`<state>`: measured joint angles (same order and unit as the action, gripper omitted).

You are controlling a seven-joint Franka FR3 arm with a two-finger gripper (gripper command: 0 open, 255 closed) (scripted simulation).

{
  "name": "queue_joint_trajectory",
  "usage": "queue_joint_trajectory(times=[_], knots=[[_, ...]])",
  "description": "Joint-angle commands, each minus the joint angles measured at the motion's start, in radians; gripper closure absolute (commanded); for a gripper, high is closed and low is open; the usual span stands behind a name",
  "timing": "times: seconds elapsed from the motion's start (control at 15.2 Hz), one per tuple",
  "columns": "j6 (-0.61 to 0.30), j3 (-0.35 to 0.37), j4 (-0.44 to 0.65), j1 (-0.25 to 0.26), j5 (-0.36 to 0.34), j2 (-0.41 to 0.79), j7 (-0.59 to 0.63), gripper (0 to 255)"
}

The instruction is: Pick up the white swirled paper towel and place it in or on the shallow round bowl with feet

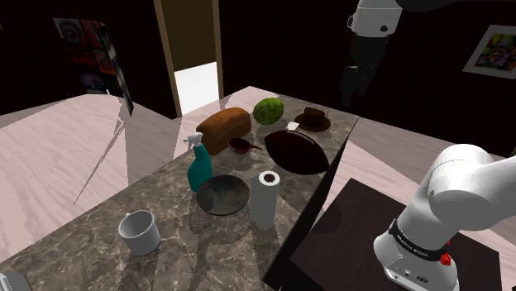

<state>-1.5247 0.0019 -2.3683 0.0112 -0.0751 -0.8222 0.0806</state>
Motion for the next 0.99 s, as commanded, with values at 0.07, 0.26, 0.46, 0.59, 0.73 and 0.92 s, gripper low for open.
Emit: queue_joint_trajectory(times=[0.07, 0.26, 0.46, 0.59, 0.73, 0.92], knots=[[-0.022, 0.012, -0.018, 0.007, 0.015, 0.005, 0.015, 0], [-0.092, 0.050, -0.067, 0.031, 0.060, 0.029, 0.058, 0], [-0.166, 0.090, -0.106, 0.057, 0.104, 0.064, 0.099, 0], [-0.217, 0.117, -0.127, 0.074, 0.132, 0.094, 0.125, 0], [-0.270, 0.145, -0.143, 0.090, 0.160, 0.129, 0.150, 0], [-0.351, 0.187, -0.158, 0.115, 0.200, 0.191, 0.187, 0]])
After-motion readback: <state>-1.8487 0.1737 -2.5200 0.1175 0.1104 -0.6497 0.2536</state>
